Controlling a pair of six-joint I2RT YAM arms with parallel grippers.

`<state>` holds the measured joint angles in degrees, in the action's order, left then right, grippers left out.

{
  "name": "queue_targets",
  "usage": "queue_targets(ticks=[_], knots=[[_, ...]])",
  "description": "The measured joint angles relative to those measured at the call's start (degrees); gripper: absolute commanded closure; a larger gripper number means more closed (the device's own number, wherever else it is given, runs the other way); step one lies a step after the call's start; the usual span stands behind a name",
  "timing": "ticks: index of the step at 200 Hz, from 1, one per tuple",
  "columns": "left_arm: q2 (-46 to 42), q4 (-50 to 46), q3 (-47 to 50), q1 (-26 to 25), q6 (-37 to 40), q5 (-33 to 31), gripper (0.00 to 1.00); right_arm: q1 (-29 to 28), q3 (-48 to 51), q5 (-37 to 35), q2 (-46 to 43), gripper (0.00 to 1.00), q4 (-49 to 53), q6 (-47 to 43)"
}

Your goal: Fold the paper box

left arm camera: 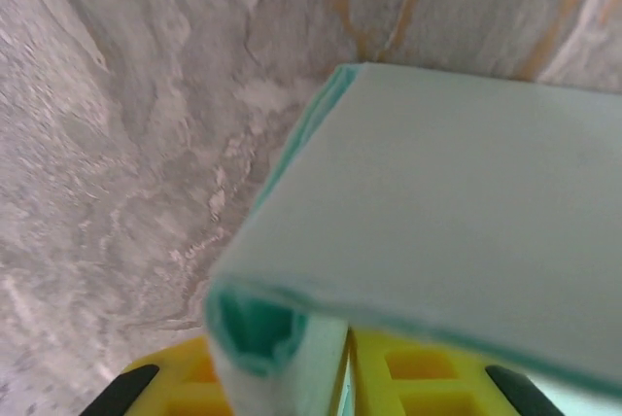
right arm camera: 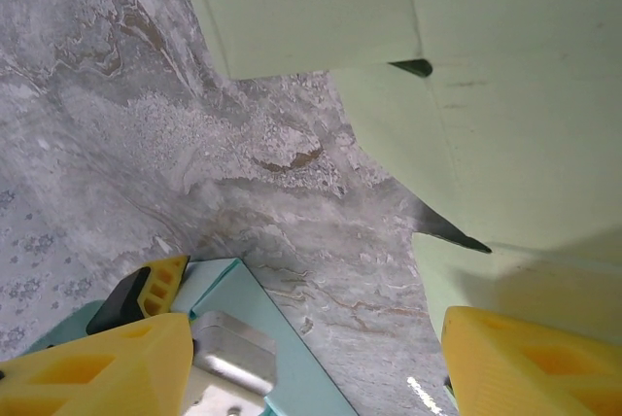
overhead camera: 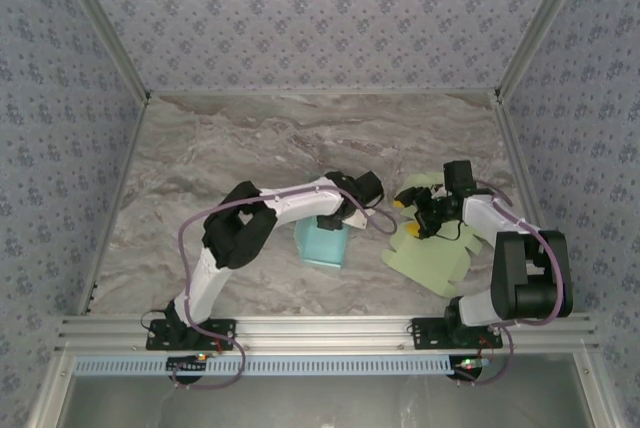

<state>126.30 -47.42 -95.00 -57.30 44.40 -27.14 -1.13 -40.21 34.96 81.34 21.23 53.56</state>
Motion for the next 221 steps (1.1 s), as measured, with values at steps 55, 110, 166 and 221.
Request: queue_targets(ticks=[55, 110, 166, 221], knots=[[-0.3, 8.8, 4.3, -3.5, 2.3, -10.0, 0.83, 0.0, 1.4, 0.0, -0.5, 0.30, -0.3, 0.0], [-3.2, 16.3, 9.6, -3.7, 4.3, -9.5, 0.69, 1.0, 3.0, -0.6, -3.9, 0.30, 0.7, -1.7], [-5.8, 21.1, 11.8, -3.2, 4.2, -2.9, 0.62, 1.2, 1.3, -2.6, -5.1, 0.30, 6.0, -10.3], [-7.2, 21.5, 11.8, -3.2, 6.5, 0.6, 0.52, 1.2, -0.6, -3.1, -4.5, 0.31, 7.3, -16.1]])
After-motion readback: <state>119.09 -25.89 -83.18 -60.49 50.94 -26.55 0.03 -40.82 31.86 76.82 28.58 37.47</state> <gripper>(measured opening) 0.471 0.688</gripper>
